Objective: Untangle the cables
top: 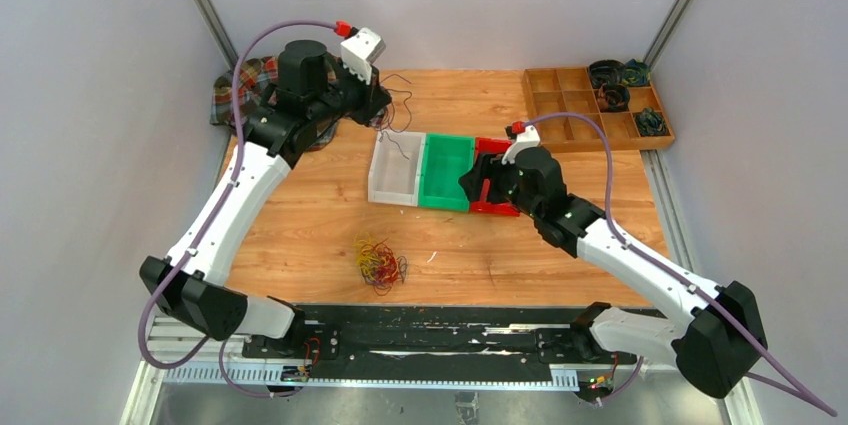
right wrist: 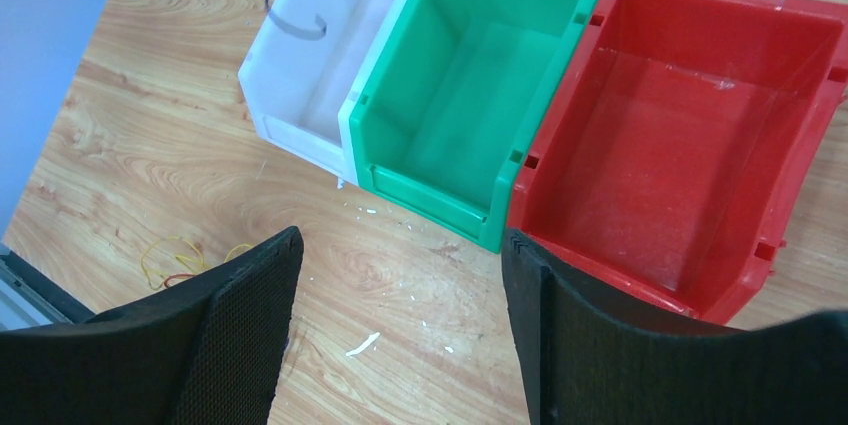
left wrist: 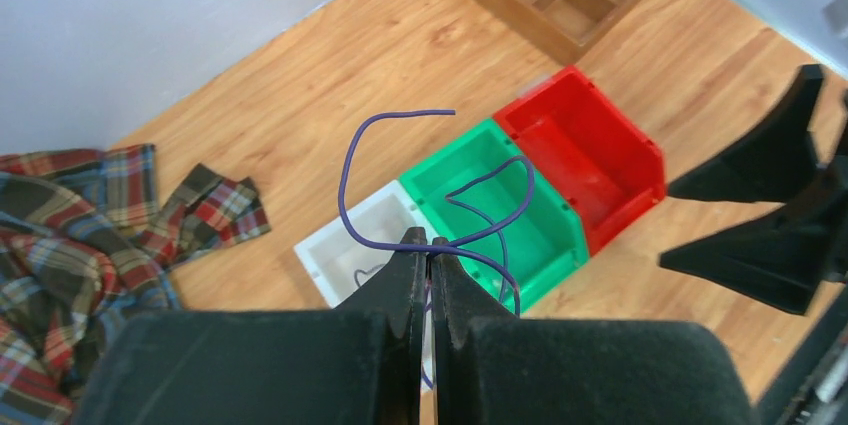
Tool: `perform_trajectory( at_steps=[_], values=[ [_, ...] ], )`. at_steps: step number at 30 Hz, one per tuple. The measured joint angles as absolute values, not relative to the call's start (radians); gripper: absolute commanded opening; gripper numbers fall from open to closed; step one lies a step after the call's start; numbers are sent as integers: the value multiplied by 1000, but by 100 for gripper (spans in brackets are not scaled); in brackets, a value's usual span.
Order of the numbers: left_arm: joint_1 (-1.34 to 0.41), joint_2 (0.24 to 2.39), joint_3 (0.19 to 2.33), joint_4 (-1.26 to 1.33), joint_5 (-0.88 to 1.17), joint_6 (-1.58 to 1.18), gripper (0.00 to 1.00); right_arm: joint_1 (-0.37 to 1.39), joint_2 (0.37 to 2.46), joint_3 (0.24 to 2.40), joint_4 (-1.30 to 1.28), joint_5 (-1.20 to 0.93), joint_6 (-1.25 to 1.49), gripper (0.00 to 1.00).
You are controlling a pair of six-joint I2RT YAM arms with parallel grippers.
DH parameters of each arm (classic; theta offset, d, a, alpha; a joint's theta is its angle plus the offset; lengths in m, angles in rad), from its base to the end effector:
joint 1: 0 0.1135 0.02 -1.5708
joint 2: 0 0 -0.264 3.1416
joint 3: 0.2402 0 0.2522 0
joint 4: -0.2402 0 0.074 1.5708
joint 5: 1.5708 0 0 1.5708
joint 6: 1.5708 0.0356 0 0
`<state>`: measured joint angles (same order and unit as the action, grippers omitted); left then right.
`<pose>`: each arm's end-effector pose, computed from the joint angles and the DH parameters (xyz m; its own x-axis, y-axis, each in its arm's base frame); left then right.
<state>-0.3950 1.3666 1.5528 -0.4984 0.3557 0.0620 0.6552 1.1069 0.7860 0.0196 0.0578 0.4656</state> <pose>0.2705 -0.1262 0.4433 -0.2416 0.1637 -0.9565 0.6829 0.7289 -0.0478 0.2057 0.1555 0.2968 -0.4637 0.2089 -0.8610 -0.3988 0.8186 0.4134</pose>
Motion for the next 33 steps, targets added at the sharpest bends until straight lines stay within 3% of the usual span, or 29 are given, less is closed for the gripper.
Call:
perform_trajectory(
  at_steps=[20, 25, 28, 33],
  values=[
    [-395, 1644, 1355, -424, 267, 233, 1, 655, 1113, 786, -32, 80, 504, 71],
    [-395, 1691, 1349, -394, 221, 252, 21, 655, 1109, 786, -51, 81, 504, 71],
    [-395, 1725, 1354, -377, 171, 270, 43, 655, 1108, 789, -65, 81, 504, 71],
    [-395, 1747, 1354, -377, 141, 291, 50, 655, 1107, 801, -89, 81, 503, 71]
  ],
)
